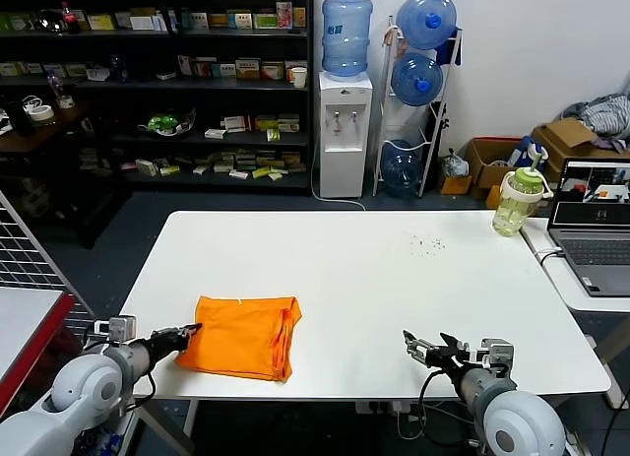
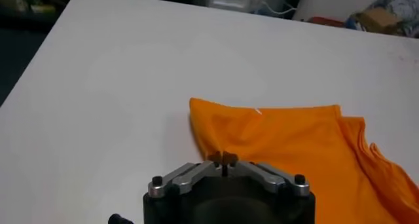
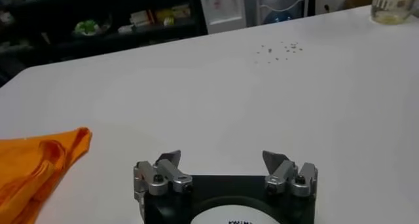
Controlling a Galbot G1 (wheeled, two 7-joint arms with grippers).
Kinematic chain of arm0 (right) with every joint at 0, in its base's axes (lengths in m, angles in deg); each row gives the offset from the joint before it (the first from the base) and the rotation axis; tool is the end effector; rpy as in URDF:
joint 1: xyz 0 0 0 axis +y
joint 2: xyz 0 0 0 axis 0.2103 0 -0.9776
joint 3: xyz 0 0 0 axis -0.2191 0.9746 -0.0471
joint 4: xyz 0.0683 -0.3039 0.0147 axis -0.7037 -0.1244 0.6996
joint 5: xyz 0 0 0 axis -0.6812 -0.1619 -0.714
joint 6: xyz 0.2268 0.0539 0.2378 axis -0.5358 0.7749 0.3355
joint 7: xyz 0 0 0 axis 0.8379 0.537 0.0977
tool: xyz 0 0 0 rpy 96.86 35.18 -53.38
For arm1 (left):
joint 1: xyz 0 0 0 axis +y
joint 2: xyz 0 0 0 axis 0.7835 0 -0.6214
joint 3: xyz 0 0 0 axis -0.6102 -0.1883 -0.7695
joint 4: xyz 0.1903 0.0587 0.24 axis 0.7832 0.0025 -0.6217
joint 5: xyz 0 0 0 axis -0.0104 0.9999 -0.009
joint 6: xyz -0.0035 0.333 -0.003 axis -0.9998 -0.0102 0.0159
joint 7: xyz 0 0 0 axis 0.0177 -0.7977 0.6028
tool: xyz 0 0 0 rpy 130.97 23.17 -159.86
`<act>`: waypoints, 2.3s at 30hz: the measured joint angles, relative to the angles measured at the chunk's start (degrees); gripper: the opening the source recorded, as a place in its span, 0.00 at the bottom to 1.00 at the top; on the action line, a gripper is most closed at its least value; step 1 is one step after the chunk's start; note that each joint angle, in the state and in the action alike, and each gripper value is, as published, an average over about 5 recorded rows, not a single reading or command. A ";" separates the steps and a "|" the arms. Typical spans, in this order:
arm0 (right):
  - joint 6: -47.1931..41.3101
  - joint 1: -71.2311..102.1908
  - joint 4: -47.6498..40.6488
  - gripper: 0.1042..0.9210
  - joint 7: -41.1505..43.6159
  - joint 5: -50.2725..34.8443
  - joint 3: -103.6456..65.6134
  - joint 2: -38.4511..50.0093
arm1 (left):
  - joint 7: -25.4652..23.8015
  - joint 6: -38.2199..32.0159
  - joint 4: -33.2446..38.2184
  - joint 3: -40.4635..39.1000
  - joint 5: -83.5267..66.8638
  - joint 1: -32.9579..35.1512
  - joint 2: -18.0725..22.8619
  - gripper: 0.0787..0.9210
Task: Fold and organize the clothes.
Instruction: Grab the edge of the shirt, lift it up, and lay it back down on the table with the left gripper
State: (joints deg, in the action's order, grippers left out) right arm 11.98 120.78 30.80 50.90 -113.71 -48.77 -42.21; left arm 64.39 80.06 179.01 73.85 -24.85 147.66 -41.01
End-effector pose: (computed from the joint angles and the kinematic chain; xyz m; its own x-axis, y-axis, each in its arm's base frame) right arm 0.2267 -0.0537 -0.2281 -0.7769 -0.1634 0.6081 -0.0514 0.9790 0.1974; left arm 0.2893 0.1470 -0.2648 -0.7242 0.2594 0.6389 0.1762 0.9654 -0.1922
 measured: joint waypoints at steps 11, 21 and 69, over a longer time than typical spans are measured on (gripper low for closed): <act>0.64 -0.98 -1.09 0.88 0.76 -0.02 0.48 -0.08 | 4.05 -0.35 4.83 3.58 3.64 1.93 -3.66 0.03; 1.59 -3.07 -2.70 0.88 1.90 0.10 2.14 -0.38 | 4.01 -1.31 0.18 6.01 4.26 1.47 -12.41 0.03; 1.93 4.41 -3.66 0.88 0.73 5.99 -5.33 -5.90 | 36.81 2.26 -8.36 -28.28 -18.81 -34.33 39.11 0.03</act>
State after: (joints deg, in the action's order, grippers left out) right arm 13.91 125.18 27.14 51.63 -107.72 -54.11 -48.11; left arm 101.19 82.33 170.65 45.57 -43.66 113.32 -1.91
